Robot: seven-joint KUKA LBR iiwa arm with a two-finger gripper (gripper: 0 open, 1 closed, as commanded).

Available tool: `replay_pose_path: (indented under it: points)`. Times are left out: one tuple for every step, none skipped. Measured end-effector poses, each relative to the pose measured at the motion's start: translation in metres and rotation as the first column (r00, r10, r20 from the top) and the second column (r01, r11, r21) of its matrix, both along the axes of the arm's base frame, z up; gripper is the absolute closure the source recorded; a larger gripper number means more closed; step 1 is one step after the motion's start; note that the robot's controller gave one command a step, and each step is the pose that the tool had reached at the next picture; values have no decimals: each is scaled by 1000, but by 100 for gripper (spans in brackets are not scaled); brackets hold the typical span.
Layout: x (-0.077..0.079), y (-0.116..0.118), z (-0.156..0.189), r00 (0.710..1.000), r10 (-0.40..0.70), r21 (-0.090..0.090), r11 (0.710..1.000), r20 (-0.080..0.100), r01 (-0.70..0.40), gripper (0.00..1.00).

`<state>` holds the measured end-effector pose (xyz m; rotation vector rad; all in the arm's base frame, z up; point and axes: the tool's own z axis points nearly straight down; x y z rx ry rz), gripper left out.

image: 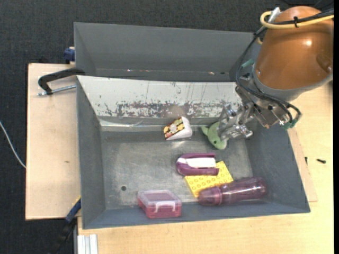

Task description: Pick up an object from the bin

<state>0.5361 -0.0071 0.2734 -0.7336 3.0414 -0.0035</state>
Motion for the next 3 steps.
replay_pose_path:
  points:
    - [-1,0,-4,1000,0,1,1000,-8,0,0]
    - [-1,0,-4,1000,0,1,1000,-8,0,0]
    - [-8,-5,-46,1000,26,0,1000,-2,-26,0]
